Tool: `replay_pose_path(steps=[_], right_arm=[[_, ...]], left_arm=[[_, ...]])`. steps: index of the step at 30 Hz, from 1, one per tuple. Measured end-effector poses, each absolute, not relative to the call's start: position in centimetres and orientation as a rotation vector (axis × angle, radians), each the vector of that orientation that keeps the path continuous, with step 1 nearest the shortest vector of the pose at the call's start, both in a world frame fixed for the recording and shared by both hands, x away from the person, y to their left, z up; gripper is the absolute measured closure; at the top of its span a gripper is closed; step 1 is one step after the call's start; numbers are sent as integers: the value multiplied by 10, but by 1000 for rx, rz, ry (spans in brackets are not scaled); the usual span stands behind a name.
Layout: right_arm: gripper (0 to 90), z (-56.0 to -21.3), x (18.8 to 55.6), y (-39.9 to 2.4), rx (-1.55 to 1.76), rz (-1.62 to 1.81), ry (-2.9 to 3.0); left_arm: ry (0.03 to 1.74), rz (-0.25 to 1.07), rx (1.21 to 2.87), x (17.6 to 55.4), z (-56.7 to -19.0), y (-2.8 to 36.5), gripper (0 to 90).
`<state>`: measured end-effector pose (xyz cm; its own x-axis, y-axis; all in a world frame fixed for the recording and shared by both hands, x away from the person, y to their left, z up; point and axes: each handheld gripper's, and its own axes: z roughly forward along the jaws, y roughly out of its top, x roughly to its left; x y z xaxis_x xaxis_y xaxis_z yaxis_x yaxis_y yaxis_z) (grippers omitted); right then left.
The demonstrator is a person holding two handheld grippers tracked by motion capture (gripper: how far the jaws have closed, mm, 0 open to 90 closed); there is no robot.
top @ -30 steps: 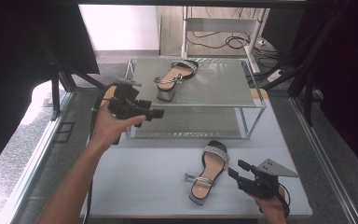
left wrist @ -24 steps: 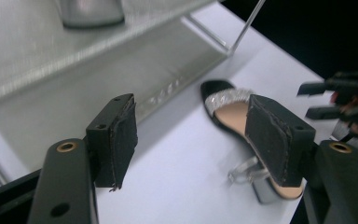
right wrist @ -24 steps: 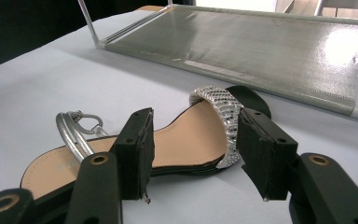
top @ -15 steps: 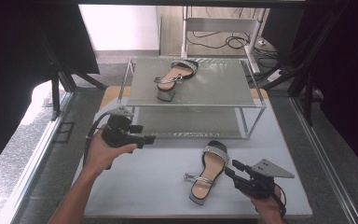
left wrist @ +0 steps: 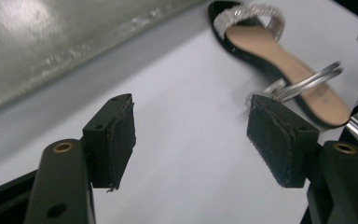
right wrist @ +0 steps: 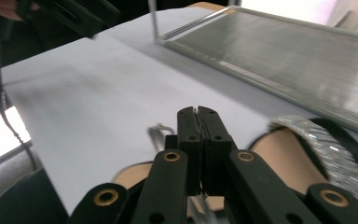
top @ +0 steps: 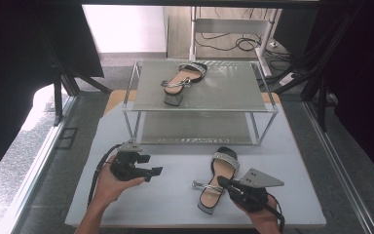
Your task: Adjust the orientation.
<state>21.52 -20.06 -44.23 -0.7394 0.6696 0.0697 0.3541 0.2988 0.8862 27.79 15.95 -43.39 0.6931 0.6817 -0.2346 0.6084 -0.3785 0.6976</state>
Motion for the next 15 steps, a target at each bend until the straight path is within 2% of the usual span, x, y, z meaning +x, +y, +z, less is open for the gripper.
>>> replay_pose_path(steps=[15], right_arm=[[891, -474, 212, -126, 775, 1189, 2500]], left_arm=[[1046, 78, 2131, 278, -469, 162, 330]])
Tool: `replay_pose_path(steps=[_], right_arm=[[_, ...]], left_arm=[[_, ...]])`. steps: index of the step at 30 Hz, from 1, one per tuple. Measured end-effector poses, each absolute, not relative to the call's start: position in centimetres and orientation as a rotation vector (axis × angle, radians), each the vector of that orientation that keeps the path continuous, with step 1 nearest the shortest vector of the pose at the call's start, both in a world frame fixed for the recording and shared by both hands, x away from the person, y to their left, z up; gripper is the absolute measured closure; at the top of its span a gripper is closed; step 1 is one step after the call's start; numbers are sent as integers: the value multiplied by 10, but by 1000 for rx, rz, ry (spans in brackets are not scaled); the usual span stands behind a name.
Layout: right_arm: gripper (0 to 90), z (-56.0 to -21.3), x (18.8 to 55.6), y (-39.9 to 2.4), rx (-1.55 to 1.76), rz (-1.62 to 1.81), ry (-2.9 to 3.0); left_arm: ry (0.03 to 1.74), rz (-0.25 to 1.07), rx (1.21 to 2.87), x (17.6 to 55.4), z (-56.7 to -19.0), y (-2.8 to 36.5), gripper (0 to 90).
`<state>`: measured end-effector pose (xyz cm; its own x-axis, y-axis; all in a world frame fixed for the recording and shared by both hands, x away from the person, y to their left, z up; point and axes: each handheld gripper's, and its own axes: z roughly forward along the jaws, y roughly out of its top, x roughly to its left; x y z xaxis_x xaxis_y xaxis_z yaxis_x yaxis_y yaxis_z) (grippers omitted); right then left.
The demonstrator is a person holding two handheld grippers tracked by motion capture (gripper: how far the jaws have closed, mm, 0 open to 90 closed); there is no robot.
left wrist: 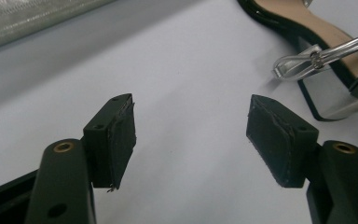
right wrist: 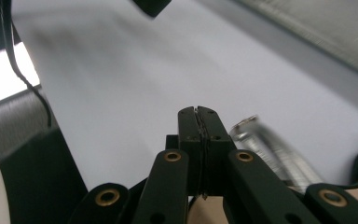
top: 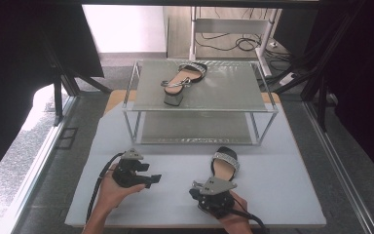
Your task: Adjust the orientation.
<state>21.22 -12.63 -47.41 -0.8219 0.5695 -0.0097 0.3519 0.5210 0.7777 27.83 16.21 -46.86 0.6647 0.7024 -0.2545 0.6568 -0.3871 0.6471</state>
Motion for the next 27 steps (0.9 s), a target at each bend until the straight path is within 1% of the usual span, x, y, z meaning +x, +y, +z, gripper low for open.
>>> replay_pose_path(steps=[3, 7, 12, 16, 21, 27], right_arm=[[896, -481, 208, -122, 766, 1101, 2523], [898, -480, 203, -129, 772, 1082, 2488], [900, -479, 197, -147, 815, 1119, 2508], [900, -478, 185, -160, 806, 1067, 2493], [900, -476, 177, -185, 840, 1047, 2490], [900, -479, 176, -227, 939, 1004, 2408]], left_arm=[[1065, 66, 2139, 279, -475, 163, 330], [1077, 56, 2122, 278, -476, 167, 330], [1084, 33, 2083, 277, -474, 174, 331], [1105, 36, 2087, 277, -477, 175, 331], [1097, 28, 2100, 276, -477, 173, 332], [1100, 30, 2101, 276, -478, 173, 333]])
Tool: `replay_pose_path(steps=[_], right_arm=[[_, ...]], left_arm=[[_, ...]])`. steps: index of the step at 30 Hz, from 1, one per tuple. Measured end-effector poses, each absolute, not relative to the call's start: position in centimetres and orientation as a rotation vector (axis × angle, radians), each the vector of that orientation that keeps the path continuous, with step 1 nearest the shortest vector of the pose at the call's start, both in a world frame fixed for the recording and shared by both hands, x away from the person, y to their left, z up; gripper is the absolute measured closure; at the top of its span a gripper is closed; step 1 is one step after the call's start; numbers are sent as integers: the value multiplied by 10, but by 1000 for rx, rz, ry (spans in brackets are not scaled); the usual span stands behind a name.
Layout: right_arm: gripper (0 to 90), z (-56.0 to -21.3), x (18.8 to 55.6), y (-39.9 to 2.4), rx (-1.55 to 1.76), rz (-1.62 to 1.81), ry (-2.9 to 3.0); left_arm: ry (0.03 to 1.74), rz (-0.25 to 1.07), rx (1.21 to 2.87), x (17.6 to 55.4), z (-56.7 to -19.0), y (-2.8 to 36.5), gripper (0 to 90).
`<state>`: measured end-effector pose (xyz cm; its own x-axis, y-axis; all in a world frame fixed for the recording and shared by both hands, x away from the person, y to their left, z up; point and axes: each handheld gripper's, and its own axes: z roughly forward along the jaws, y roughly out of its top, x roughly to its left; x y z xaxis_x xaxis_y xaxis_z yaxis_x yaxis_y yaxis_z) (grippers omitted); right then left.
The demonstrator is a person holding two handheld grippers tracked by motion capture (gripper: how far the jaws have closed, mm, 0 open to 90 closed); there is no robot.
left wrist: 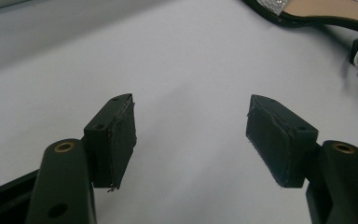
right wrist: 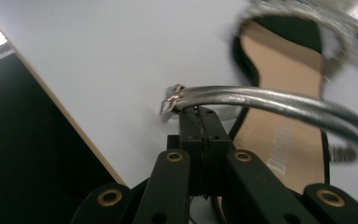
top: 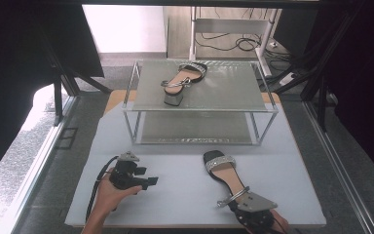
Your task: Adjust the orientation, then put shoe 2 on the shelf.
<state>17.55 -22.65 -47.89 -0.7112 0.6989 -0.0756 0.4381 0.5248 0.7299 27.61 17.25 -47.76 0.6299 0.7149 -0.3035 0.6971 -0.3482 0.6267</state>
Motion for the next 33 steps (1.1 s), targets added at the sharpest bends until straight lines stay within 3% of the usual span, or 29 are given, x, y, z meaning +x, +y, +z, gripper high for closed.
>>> replay_pose_path(steps=[6, 15, 24, 33], right_arm=[[895, -480, 181, -258, 1011, 1018, 2370], [638, -451, 165, -293, 1031, 1211, 2269], [440, -413, 228, -273, 1016, 1089, 2393], [352, -434, 274, -238, 1053, 809, 2610]], left_arm=[[1104, 33, 2101, 276, -478, 173, 333], [1113, 48, 2081, 276, -474, 177, 333], [1097, 58, 2101, 274, -474, 172, 330], [1077, 45, 2100, 272, -474, 171, 329]])
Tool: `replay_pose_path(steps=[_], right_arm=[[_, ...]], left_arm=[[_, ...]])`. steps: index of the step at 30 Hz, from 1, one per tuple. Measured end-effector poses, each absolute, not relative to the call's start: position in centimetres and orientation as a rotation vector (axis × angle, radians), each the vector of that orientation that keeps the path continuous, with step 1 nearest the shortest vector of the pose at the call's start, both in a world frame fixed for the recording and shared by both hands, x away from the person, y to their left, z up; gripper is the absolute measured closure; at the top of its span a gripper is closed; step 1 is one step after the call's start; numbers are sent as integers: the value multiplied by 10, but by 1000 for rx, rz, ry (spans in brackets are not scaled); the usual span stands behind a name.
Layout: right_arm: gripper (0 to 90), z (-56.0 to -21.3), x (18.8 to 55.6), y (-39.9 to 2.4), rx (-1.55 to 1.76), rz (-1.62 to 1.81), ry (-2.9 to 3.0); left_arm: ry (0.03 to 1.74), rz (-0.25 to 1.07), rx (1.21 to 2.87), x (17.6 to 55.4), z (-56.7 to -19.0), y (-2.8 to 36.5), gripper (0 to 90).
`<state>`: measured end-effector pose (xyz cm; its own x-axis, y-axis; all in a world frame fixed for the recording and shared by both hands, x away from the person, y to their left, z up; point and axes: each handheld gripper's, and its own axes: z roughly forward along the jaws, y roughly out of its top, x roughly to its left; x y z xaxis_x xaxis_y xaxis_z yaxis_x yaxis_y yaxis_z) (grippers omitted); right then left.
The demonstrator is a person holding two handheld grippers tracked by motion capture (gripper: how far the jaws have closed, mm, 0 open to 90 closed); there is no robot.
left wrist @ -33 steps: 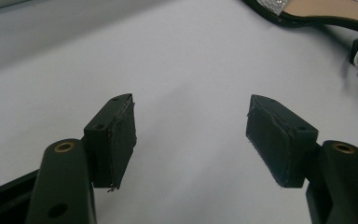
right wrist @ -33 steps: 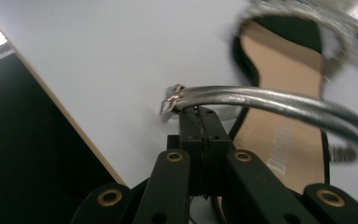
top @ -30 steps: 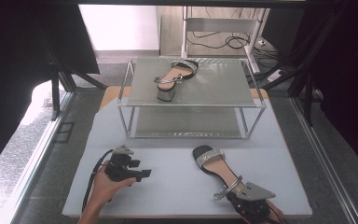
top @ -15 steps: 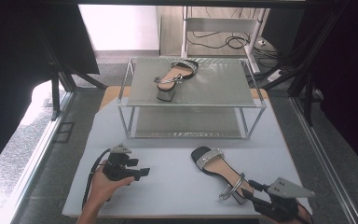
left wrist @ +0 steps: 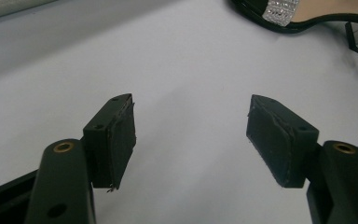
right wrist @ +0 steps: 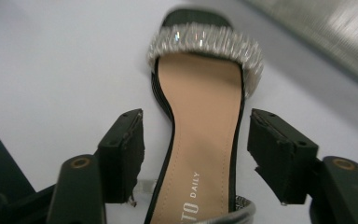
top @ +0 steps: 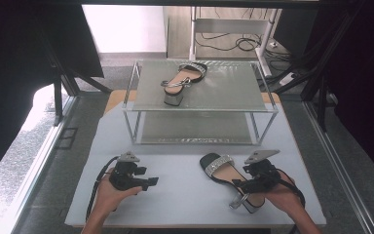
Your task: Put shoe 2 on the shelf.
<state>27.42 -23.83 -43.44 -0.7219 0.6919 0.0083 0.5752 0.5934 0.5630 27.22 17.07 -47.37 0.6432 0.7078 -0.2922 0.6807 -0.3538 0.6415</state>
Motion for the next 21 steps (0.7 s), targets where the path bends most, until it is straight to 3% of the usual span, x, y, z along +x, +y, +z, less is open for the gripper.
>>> replay_pose_path(steps=[12, 21], right_arm=[[298, -467, 289, -222, 1106, 462, 2748], [379, -475, 300, -214, 1210, 333, 2778]], left_arm=[[1071, 35, 2095, 271, -473, 171, 329], [1050, 5, 2076, 269, -472, 170, 329]])
